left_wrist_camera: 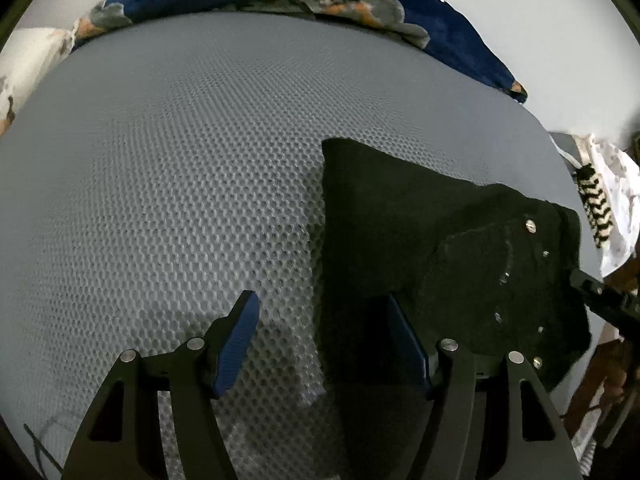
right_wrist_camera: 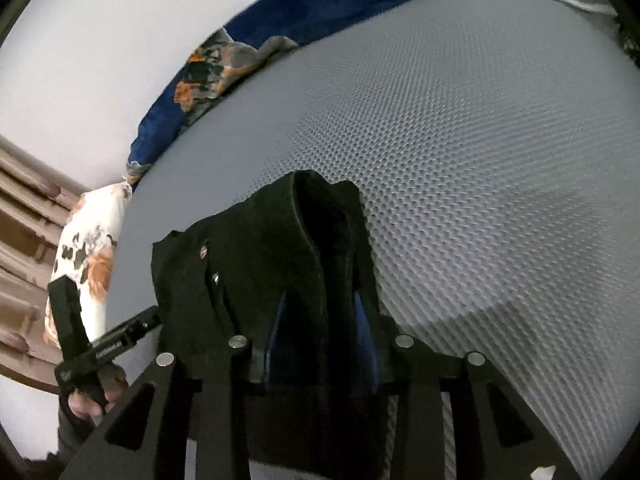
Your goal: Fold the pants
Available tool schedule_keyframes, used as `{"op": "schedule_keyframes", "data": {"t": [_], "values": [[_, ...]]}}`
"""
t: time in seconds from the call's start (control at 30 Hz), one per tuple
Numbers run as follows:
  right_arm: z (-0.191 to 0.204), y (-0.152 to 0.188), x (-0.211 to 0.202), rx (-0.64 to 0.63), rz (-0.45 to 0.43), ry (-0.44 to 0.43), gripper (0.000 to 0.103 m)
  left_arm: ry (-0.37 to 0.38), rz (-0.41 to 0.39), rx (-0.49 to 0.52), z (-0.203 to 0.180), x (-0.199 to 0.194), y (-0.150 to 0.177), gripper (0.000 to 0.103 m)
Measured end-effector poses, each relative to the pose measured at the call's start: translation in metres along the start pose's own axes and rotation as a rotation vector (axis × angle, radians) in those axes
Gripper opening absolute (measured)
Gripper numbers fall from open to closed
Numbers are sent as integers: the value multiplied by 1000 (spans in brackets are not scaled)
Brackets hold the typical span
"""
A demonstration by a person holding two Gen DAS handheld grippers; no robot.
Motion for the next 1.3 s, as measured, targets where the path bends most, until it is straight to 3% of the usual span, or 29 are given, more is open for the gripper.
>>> {"op": "schedule_keyframes", "data": {"t": [0.13, 0.2, 0.37, 0.67, 0.97, 1.13, 1.23, 1.3], "values": [[6, 18, -15, -41, 22, -33, 28, -11, -23, 21, -2, -6, 11, 67], [7, 27, -14, -49, 43, -33, 20, -16, -25, 25, -3, -9, 16, 67], [10, 32, -14, -71, 21, 14, 9, 4, -9, 23, -4, -13, 30, 67], [10, 51, -30, -101, 8, 86, 6, -1, 21, 87, -18, -12, 51, 67], [-1, 55, -15, -80, 42, 122, 8, -25, 0, 122, -21, -12, 60, 67], [5, 51, -16, -102, 34, 136, 14, -32, -7, 124, -18, -17, 67, 67], [9, 48, -20, -133, 22, 160, 19, -36, -8, 124, -17, -19, 68, 67], [10, 46, -22, -141, 11, 172, 31, -37, -8, 126, -17, -21, 68, 67]]}}
Point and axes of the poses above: each gripper's, at about its wrist camera, not at the fingertips, and x roughly the way its jaws point, z to its left, y to its underside, the point moved 4 cm from there along x, roughly the way its jaws point, and after that the axes turned 8 degrees about y, right-handed, at the moved point
